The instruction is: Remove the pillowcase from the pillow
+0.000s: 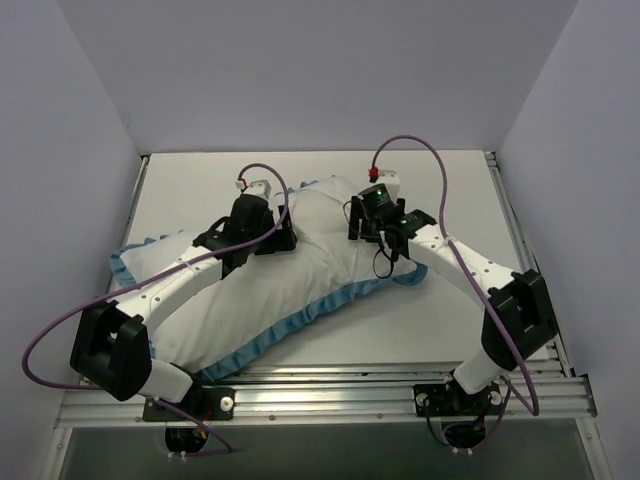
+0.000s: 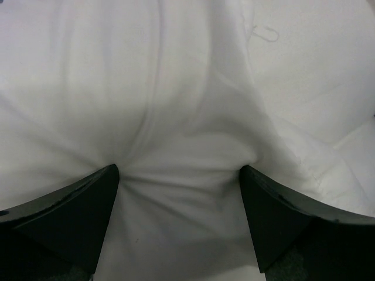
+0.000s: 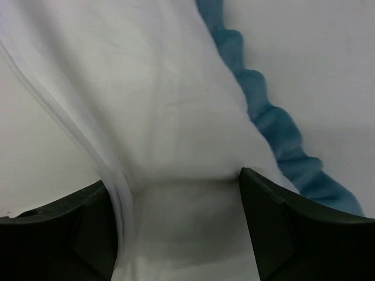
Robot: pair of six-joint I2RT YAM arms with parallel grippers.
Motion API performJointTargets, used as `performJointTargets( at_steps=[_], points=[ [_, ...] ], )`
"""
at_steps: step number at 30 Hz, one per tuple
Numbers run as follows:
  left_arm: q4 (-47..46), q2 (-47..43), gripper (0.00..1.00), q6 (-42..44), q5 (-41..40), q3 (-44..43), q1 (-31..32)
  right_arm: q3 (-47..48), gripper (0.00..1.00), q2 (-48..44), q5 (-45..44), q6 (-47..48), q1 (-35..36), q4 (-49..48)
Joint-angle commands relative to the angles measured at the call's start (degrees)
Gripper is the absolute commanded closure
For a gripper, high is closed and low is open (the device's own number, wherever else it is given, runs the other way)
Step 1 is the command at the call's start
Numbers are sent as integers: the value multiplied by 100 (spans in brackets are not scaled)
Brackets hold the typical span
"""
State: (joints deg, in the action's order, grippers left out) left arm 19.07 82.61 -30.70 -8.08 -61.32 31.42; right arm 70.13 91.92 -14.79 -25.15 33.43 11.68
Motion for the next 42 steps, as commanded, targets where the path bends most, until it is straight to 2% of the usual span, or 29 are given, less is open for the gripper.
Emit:
performJointTargets(
  at_steps=[1, 5, 8, 9, 12, 13, 14, 20, 25, 30, 35, 38, 42],
  points=[
    [580, 98, 6, -323, -221, 454, -268, -657, 34, -393, -683, -78, -556, 467],
    [510, 27, 6, -384, -115, 656, -373, -1246, 46, -788, -596, -332, -890, 291],
    [545, -95, 6, -384, -98, 718, -426, -1799, 64, -1061, -105, -605, -1241, -156],
    [571, -131, 6, -384, -98, 718, -435, -1940, 68, -1106, 97, -701, -1329, -323],
    [537, -280, 6, -297, -28, 727, -435, -2363, 82, -1141, 1142, -737, -1550, -1087],
    [519, -341, 6, -244, 77, 718, -426, -2424, 85, -1124, 1414, -720, -1559, -1559],
    [458, -411, 6, -165, 165, 701, -400, -2529, 88, -1097, 2131, -702, -1559, -1764],
    [378, -1106, 6, 704, 412, 70, 4, -2618, 98, -1000, 3814, -772, -1541, -3021],
    [405, -1142, 6, 1794, 245, -845, 707, -2574, 100, -1114, 4729, -825, -1533, -3672],
    [606, -308, 6, 2322, -97, -1968, 1138, -2451, 100, -1282, 4950, -720, -1524, -3735],
    [861, 771, 6, 2358, -185, -2779, 1419, -2276, 100, -1361, 4898, -597, -1471, -3603],
    [1308, 1421, 6, 2008, -510, -3332, 1481, -2232, 100, -1370, 4819, -535, -1401, -3585],
    [1740, 1987, 6, 1322, -362, -3843, 1551, -2144, 99, -1361, 4503, -333, -1217, -3357]
  ],
)
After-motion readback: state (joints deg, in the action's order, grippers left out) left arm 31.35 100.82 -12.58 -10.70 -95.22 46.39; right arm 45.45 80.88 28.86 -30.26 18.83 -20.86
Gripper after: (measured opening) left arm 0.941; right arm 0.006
